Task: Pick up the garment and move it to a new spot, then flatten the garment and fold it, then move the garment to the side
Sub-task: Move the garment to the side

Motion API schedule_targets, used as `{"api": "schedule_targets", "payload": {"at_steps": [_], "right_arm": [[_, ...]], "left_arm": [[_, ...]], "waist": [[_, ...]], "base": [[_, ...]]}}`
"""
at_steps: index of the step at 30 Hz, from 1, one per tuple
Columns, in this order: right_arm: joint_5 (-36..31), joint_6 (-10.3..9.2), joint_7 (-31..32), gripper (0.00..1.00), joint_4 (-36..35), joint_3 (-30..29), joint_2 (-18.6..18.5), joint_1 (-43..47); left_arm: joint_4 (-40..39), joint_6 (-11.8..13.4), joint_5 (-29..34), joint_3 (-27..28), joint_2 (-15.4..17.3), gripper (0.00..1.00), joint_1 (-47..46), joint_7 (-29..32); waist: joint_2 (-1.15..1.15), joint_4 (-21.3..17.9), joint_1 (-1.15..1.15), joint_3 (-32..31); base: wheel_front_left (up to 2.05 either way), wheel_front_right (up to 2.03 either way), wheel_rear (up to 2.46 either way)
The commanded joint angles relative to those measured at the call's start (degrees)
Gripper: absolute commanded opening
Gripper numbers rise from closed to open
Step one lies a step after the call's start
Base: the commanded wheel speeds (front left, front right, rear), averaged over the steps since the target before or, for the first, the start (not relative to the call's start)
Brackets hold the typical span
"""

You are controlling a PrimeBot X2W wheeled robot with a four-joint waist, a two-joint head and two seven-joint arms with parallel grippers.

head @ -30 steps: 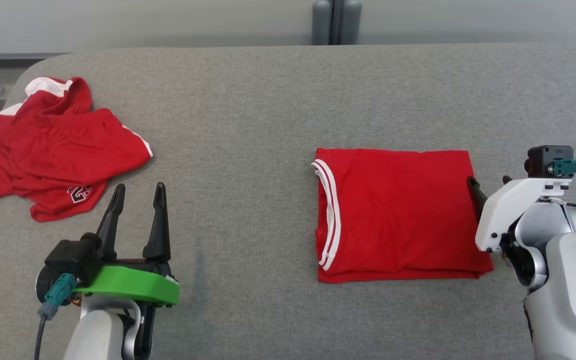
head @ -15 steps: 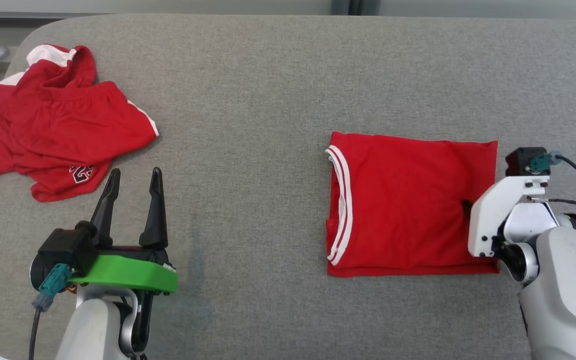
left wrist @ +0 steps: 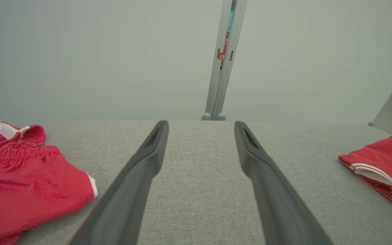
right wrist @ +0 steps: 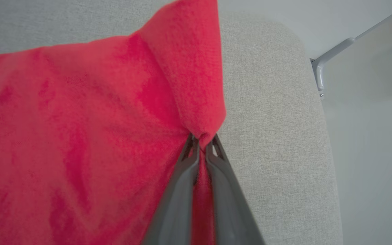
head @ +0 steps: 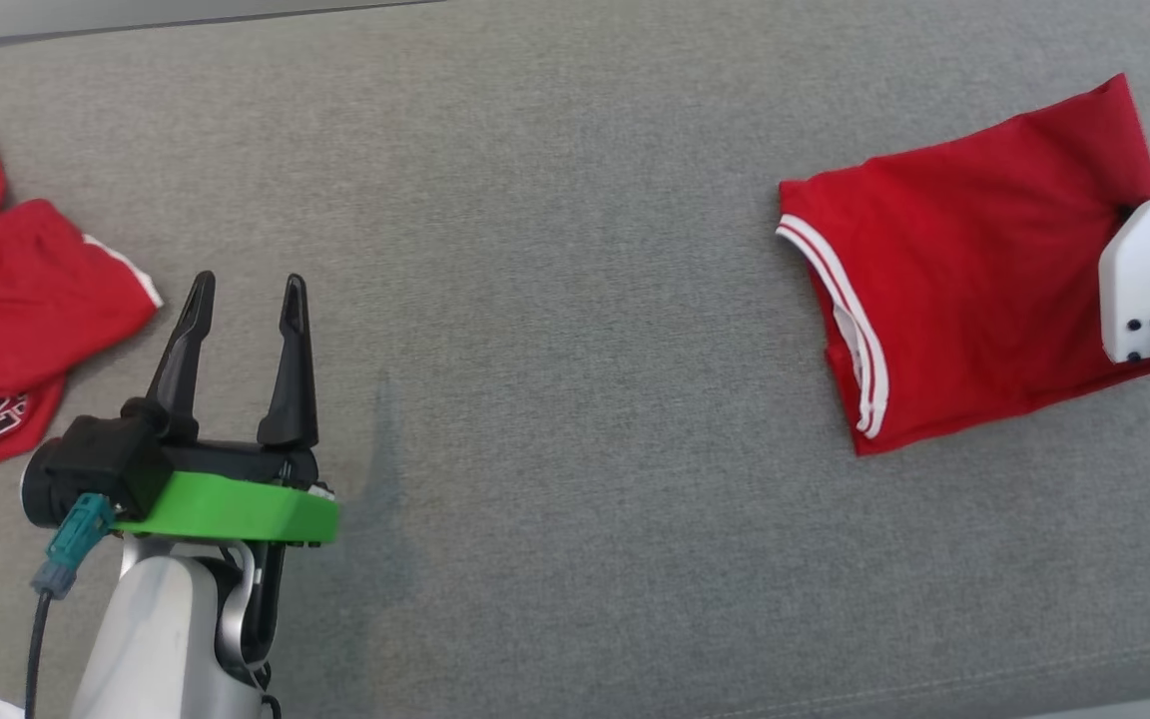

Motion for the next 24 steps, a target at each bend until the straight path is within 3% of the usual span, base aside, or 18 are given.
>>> {"api": "schedule_targets", "payload": {"at_steps": [1,10,15,24], "right_arm": [[0.38,-0.11,-1.50,0.00,0.87,0.26,-1.26,-1.64],[-2.06,-0.11,-13.74,0.00,8.94,2.46,-7.35,-9.43],[-5.40,-0.12,-19.32,0.00,12.72,4.11,-11.32,-12.41],[-11.45,-0.12,-26.83,0.00,17.38,-0.56,-14.16,-15.29]], "left_arm": [[-0.39,-0.13,0.67,0.00,1.11,1.00,-1.36,-0.01],[-1.97,-0.13,1.76,-2.64,3.82,1.00,-5.12,-0.02],[-3.83,-0.13,2.16,-4.06,4.82,1.00,-7.32,-0.02],[-6.09,-0.06,2.33,-4.84,6.43,1.00,-8.96,-0.01]], "waist": [[0.00,-5.15,0.00,3.77],[0.00,-10.37,0.00,9.66],[0.00,-10.50,0.00,13.29],[0.00,-9.22,0.00,16.83]], "base": [[0.00,0.00,0.00],[0.00,0.00,0.00],[0.00,0.00,0.00],[0.00,0.00,0.00]]}}
